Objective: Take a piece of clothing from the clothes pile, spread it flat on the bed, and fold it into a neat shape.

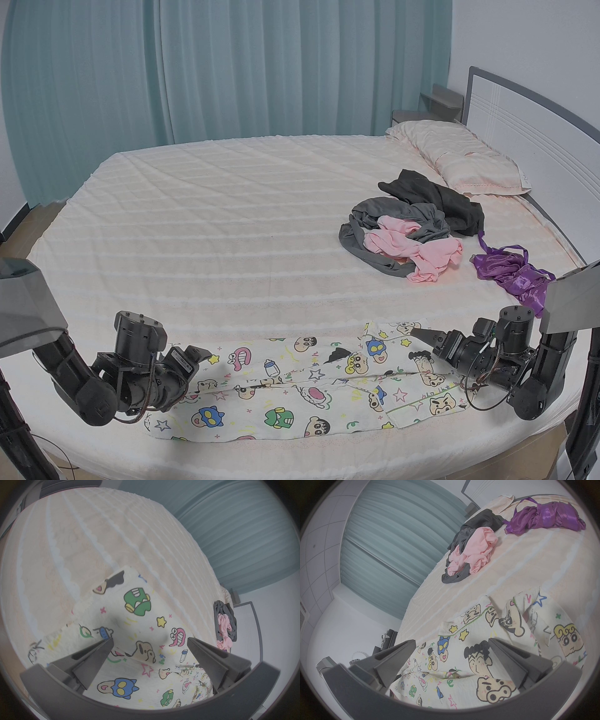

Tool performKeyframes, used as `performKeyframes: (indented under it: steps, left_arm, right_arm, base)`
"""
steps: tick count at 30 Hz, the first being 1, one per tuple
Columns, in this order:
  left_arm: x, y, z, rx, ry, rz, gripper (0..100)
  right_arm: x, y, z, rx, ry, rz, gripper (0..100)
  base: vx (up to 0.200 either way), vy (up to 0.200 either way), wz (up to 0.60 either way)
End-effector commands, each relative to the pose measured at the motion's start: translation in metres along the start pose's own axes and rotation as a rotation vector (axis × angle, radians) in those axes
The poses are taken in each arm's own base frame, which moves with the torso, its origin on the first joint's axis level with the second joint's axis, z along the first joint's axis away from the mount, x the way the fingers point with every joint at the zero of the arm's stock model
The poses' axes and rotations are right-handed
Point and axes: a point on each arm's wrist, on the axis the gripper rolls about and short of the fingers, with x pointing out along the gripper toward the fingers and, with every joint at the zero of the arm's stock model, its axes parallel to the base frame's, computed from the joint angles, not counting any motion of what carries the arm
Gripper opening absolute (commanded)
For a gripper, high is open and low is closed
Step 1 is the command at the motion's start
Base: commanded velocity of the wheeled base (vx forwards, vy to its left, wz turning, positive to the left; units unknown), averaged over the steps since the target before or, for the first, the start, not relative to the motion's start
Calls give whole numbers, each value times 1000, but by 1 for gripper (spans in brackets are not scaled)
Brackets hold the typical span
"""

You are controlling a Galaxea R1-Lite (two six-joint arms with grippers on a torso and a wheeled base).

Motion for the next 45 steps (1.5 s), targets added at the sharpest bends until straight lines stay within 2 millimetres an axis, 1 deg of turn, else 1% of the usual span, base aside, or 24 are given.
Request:
performKeyframes:
  steps: [1,8,15,18,23,28,35,36,40,45]
  left_arm:
    - [17,8,-12,1,24,63,100]
    - [13,4,-13,-35,15,46,100]
    - [-4,-2,-11,-53,-3,-3,100]
    - [-6,1,-11,-52,-1,4,100]
    - [-4,7,-14,-52,7,33,100]
    - [4,13,-16,-50,5,76,100]
    - [6,11,-13,-56,-39,83,100]
    - [6,11,-13,-56,-44,86,0]
    - [5,14,-12,-50,-113,118,0]
    - [5,15,-12,-45,-125,128,0]
  right_arm:
    - [0,0,1,0,-4,3,100]
    - [0,-1,0,1,-2,1,100]
    - [0,-1,1,1,-4,1,100]
    - [0,-1,0,1,-3,0,100]
    - [0,-1,0,1,-3,0,100]
    - [0,-1,0,1,-3,0,100]
    - [0,-1,0,1,-3,0,100]
    - [0,-1,0,1,-3,0,100]
    - [0,-1,0,-1,-2,1,100]
    - [1,1,1,-5,-5,8,100]
  base:
    - [0,0,0]
    - [0,0,0]
    - [0,0,0]
    - [0,0,0]
    - [0,0,0]
    - [0,0,0]
    - [0,0,0]
    - [0,0,0]
    - [0,0,0]
    - [0,0,0]
